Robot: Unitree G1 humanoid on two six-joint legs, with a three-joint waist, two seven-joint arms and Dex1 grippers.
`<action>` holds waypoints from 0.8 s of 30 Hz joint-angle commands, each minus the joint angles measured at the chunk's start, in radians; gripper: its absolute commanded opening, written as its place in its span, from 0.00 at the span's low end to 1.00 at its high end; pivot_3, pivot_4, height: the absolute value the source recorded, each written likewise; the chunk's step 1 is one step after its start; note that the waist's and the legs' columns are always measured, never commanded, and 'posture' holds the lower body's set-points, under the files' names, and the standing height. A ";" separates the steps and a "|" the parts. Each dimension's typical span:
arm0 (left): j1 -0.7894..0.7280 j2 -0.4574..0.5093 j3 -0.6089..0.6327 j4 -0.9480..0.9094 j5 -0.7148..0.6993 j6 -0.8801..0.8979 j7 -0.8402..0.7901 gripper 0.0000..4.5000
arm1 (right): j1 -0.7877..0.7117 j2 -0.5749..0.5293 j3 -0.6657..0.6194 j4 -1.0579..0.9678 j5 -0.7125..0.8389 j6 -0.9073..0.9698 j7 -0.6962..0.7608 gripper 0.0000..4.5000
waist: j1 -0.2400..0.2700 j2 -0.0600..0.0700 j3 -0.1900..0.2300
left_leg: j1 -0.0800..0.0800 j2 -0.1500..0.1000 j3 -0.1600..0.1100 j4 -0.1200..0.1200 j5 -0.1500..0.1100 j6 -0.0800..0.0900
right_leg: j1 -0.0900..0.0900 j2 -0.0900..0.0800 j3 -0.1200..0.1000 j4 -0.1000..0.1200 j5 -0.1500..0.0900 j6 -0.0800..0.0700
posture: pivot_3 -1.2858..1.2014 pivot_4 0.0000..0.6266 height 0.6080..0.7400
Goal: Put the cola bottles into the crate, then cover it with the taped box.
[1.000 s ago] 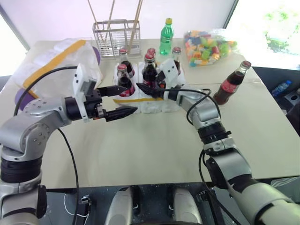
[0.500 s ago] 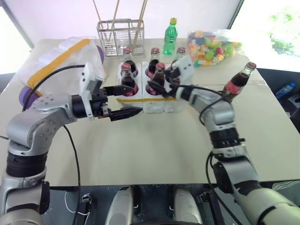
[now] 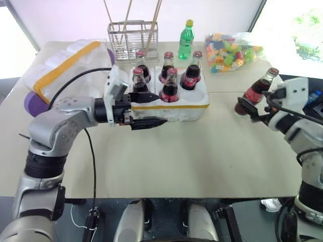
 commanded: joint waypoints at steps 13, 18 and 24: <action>-0.037 -0.045 -0.009 -0.014 0.023 -0.013 -0.002 1.00 | -0.127 0.015 0.072 0.361 -0.104 -0.320 -0.045 0.99 | -0.003 0.000 0.000 | 0.000 0.000 0.000 0.001 0.000 0.000 | 0.000 0.000 0.000 0.000 0.000 0.000 | 0.52 0.24 0.97; -0.023 -0.038 0.004 -0.052 0.005 0.008 0.016 1.00 | -0.232 0.024 0.114 0.580 -0.133 -0.458 -0.038 0.99 | -0.002 0.000 0.000 | 0.000 0.000 0.000 0.001 0.000 0.000 | 0.000 0.000 0.000 0.000 0.000 0.000 | 0.52 0.24 0.97; 0.001 -0.021 0.026 -0.093 -0.012 0.029 0.040 1.00 | -0.332 0.024 0.136 0.810 -0.149 -0.577 -0.021 0.99 | -0.005 0.000 0.000 | 0.000 0.000 0.000 0.001 0.003 -0.004 | 0.001 0.000 0.000 0.000 0.000 0.000 | 0.52 0.24 0.97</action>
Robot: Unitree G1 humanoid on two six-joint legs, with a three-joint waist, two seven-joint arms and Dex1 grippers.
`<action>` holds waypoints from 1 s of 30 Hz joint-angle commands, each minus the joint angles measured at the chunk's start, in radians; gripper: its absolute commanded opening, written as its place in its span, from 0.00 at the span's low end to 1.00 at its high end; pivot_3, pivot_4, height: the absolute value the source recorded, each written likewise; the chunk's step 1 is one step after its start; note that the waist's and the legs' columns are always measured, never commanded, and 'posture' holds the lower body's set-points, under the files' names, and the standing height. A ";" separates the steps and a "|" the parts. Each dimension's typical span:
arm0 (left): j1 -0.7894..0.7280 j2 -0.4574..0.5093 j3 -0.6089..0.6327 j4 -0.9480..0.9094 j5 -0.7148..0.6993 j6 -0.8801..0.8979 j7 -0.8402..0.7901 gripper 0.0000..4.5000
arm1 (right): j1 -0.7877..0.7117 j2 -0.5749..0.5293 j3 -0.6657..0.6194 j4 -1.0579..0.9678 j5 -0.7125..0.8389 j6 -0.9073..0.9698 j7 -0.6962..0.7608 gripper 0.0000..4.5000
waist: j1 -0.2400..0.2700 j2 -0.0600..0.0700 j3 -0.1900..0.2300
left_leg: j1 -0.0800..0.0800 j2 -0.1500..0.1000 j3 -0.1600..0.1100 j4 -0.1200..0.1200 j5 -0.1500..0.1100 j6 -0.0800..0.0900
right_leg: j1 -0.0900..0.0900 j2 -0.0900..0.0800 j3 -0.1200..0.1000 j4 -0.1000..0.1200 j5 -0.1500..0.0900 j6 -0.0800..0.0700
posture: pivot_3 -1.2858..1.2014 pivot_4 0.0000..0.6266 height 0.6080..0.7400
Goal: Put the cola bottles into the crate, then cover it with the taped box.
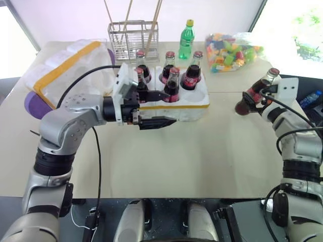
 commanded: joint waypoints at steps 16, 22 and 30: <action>0.030 0.038 0.054 -0.060 -0.037 0.013 0.036 1.00 | -0.189 0.031 -0.018 -0.144 0.189 -0.094 0.131 0.63 | -0.018 0.004 0.003 | -0.001 0.000 0.001 0.000 0.000 0.000 | -0.001 0.000 0.000 0.000 0.000 0.000 | 0.52 0.24 0.97; 0.047 0.035 0.069 -0.049 -0.024 -0.003 0.068 1.00 | -0.236 0.073 0.116 -0.258 0.213 0.005 0.225 0.63 | -0.023 0.004 0.003 | 0.000 0.001 0.000 -0.001 0.000 -0.001 | -0.002 0.001 0.000 0.001 0.000 0.000 | 0.52 0.24 0.97; 0.042 0.030 0.075 -0.043 -0.019 -0.010 0.088 1.00 | -0.291 0.109 0.257 -0.175 0.118 -0.024 0.290 0.63 | -0.008 0.004 0.003 | -0.001 0.000 0.000 0.001 0.000 0.000 | -0.001 -0.001 0.000 0.001 0.000 0.000 | 0.52 0.24 0.97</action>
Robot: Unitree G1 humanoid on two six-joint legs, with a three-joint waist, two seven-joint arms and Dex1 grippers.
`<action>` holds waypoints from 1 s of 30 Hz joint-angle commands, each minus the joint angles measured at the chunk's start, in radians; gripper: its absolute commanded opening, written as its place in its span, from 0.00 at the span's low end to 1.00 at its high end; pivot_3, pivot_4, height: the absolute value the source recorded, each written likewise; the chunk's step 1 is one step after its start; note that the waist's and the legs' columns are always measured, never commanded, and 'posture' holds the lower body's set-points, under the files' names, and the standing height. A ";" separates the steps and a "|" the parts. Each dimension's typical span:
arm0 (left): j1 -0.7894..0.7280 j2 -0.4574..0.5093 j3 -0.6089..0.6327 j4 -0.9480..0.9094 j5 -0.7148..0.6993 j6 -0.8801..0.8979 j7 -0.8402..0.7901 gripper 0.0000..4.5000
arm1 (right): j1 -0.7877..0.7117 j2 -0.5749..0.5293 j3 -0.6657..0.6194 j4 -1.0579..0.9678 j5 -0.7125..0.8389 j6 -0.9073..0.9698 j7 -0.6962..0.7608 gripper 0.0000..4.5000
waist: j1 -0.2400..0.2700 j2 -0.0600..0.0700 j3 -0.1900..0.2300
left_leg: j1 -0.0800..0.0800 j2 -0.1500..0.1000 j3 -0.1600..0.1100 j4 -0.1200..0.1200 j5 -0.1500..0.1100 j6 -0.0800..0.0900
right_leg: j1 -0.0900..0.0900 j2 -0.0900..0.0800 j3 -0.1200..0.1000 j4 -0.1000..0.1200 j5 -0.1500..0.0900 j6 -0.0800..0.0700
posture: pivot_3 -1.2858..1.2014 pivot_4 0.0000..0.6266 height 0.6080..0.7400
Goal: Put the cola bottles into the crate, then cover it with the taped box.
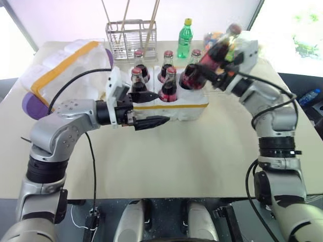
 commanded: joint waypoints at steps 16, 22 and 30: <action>-0.021 0.009 0.031 0.001 0.005 -0.027 0.009 1.00 | 0.054 -0.056 0.013 -0.254 -0.013 0.107 0.026 0.63 | -0.013 0.000 0.000 | 0.000 0.000 0.000 -0.001 0.000 0.000 | 0.000 0.000 0.000 0.000 0.000 0.000 | 0.52 0.24 0.97; -0.026 0.012 0.025 0.005 0.009 -0.033 -0.005 1.00 | 0.066 -0.028 0.040 -0.159 -0.073 0.058 0.002 0.63 | -0.011 0.000 0.000 | 0.000 0.000 0.000 -0.001 0.000 0.000 | 0.000 0.000 0.000 0.000 0.000 0.000 | 0.52 0.24 0.97; -0.033 0.017 0.030 -0.001 0.010 -0.028 -0.004 1.00 | 0.009 0.034 0.112 0.174 -0.215 -0.115 -0.044 0.63 | -0.017 -0.001 -0.001 | 0.002 0.000 0.000 0.000 0.000 0.000 | 0.001 0.000 0.000 0.000 0.000 0.000 | 0.52 0.24 0.97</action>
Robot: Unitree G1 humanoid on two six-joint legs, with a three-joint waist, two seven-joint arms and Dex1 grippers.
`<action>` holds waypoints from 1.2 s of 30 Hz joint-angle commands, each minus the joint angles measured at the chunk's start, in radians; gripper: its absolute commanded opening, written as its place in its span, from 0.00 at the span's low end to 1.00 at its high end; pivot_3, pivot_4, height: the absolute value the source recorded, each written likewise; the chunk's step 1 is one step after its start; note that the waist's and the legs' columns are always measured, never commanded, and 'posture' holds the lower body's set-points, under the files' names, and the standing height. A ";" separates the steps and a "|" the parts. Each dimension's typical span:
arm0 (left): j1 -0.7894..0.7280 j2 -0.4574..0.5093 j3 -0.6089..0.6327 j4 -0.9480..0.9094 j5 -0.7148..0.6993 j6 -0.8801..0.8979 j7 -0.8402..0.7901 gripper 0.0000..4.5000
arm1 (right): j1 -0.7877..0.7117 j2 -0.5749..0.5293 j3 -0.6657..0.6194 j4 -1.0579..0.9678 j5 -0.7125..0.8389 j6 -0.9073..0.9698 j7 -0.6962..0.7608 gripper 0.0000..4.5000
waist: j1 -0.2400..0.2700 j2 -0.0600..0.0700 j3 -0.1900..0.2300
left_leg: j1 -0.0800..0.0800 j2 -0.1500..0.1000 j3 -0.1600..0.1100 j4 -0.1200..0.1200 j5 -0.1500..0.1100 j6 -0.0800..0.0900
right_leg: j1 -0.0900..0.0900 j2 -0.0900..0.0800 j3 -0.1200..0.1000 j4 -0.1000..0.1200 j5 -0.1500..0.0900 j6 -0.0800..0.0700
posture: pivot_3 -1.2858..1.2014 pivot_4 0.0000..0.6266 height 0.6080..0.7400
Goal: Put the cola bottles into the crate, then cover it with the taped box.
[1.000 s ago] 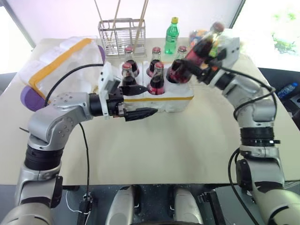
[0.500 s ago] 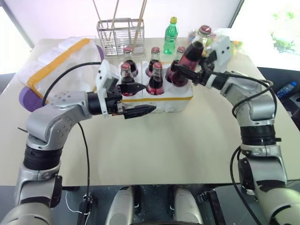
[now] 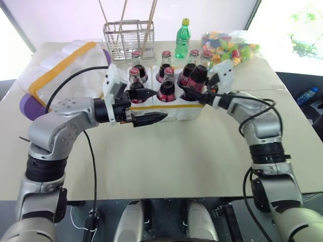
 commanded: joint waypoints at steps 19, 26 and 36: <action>0.056 0.097 0.113 -0.058 0.004 -0.004 0.045 1.00 | 0.007 -0.150 -0.099 -0.227 0.119 0.227 0.146 0.98 | 0.002 -0.002 -0.001 | -0.001 0.001 0.000 -0.003 0.005 0.000 | -0.002 0.000 0.000 0.000 0.002 -0.003 | 0.52 0.24 0.97; 0.160 0.240 0.239 -0.143 -0.010 0.048 0.075 1.00 | 0.005 -0.316 -0.221 -0.348 0.276 0.391 0.245 0.98 | 0.006 -0.002 -0.001 | -0.002 0.001 0.000 -0.003 0.001 0.006 | -0.003 0.000 0.000 -0.001 0.002 -0.003 | 0.52 0.24 0.97; 0.449 0.521 0.692 -0.242 -0.057 0.214 -0.073 1.00 | -0.132 -0.368 -0.241 -0.340 0.382 0.424 0.326 0.98 | -0.003 -0.002 0.000 | -0.007 0.003 0.002 -0.005 0.001 0.004 | -0.011 0.000 0.000 -0.001 0.002 -0.003 | 0.52 0.24 0.97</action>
